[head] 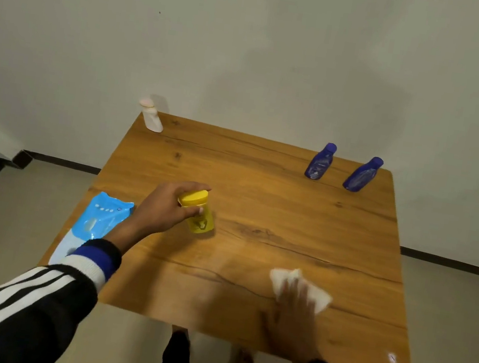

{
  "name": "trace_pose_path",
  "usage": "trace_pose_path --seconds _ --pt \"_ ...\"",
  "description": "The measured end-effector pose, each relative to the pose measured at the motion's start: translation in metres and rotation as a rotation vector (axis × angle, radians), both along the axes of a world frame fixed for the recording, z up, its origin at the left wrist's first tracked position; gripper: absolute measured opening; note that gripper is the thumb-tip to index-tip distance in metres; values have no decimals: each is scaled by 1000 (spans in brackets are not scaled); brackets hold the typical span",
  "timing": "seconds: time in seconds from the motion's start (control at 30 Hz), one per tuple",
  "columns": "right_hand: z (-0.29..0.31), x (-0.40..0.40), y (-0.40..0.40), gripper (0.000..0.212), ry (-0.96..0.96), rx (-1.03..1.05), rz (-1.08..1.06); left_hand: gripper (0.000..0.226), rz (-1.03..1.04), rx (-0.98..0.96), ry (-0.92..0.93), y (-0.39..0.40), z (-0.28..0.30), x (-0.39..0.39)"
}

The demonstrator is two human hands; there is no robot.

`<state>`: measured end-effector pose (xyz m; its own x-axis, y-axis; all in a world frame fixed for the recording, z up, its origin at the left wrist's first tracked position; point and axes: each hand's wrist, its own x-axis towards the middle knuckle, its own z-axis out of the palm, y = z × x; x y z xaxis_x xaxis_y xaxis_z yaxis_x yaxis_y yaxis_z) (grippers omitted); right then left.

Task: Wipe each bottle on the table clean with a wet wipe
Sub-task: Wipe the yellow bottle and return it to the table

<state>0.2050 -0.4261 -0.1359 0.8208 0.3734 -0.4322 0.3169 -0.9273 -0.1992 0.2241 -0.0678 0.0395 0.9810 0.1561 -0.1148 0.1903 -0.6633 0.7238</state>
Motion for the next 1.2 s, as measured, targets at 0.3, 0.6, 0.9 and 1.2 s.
trace_pose_path --seconds 0.3,0.6,0.9,1.2 --pt "-5 -49 27 77 -8 54 558 49 86 -33 19 -15 4 -26" --pt "3 7 72 86 43 141 415 47 229 -46 4 11 4 -65" --pt "-5 27 185 80 -70 119 737 49 281 -14 43 57 5 -95" --pt "-15 -61 188 80 -61 295 752 46 284 -22 27 115 20 -90"
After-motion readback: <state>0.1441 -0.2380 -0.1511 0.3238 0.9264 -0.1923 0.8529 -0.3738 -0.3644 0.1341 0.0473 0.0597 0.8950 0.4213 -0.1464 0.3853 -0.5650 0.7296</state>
